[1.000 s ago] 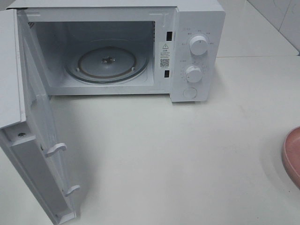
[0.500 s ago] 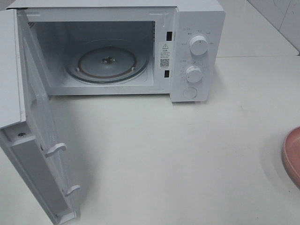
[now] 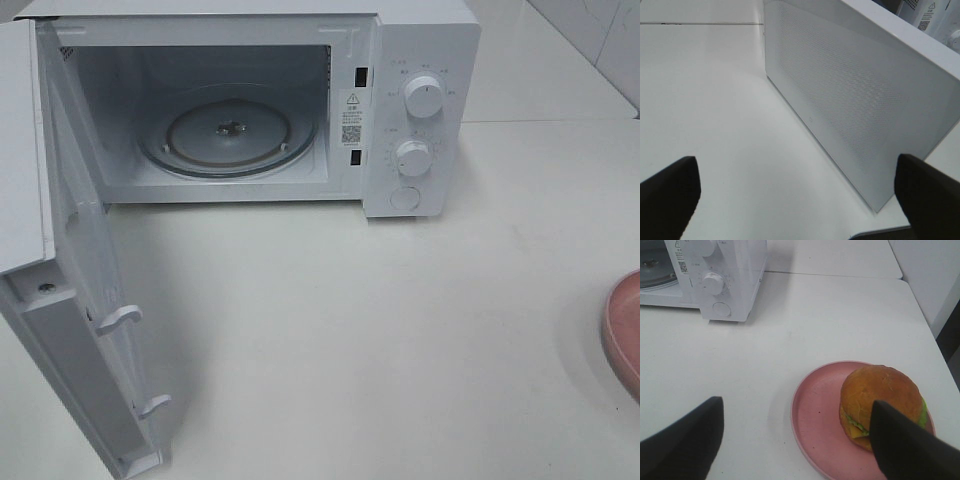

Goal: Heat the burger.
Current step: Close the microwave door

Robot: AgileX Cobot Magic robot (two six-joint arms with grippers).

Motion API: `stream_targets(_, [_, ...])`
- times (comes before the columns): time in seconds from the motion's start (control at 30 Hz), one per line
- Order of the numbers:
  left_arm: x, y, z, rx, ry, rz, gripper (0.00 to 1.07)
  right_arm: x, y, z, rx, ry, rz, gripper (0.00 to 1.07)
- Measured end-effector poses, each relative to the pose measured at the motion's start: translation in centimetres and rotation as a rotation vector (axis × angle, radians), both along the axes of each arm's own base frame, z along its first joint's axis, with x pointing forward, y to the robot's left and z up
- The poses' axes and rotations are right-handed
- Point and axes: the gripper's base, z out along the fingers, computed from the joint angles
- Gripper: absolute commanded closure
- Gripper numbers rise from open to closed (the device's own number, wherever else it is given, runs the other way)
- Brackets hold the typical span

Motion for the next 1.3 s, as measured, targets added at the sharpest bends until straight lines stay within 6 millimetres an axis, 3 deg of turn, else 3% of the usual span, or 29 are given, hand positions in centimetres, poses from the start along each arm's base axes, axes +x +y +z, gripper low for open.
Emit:
stream_targets(0.27, [0.0, 0.0, 0.0, 0.000, 0.000, 0.000, 0.09, 0.0, 0.0, 0.0, 0.000, 0.000, 0.000, 0.32])
stream_targets(0.5, [0.1, -0.1, 0.7, -0.057, -0.043, 0.018, 0.23, 0.0, 0.0, 0.0, 0.000, 0.000, 0.000, 0.32])
stream_targets(0.93, [3.9, -0.4, 0.8, -0.050, 0.138, 0.031, 0.63, 0.0, 0.0, 0.0, 0.000, 0.000, 0.000, 0.33])
stream_targets(0.97, [4.6, -0.4, 1.0, -0.052, 0.138, 0.036, 0.72, 0.0, 0.0, 0.0, 0.000, 0.000, 0.000, 0.33])
stream_targets(1.03, [5.0, -0.4, 1.0, -0.054, 0.137, 0.038, 0.77, 0.0, 0.0, 0.0, 0.000, 0.000, 0.000, 0.33])
stream_targets(1.07, [5.9, -0.4, 1.2, -0.056, 0.123, 0.045, 0.89, 0.0, 0.0, 0.0, 0.000, 0.000, 0.000, 0.33])
stream_targets(1.1, [5.9, -0.4, 1.2, -0.056, 0.123, 0.045, 0.89, 0.0, 0.0, 0.0, 0.000, 0.000, 0.000, 0.33])
stream_targets(1.13, [6.6, -0.4, 1.4, -0.051, 0.108, 0.054, 0.98, 0.0, 0.0, 0.0, 0.000, 0.000, 0.000, 0.33])
stream_targets(1.23, [7.9, -0.3, 1.6, -0.028, 0.089, 0.070, 1.07, 0.0, 0.0, 0.0, 0.000, 0.000, 0.000, 0.33])
stream_targets(1.3, [8.7, -0.2, 1.6, -0.013, 0.085, 0.078, 1.07, 0.0, 0.0, 0.0, 0.000, 0.000, 0.000, 0.33])
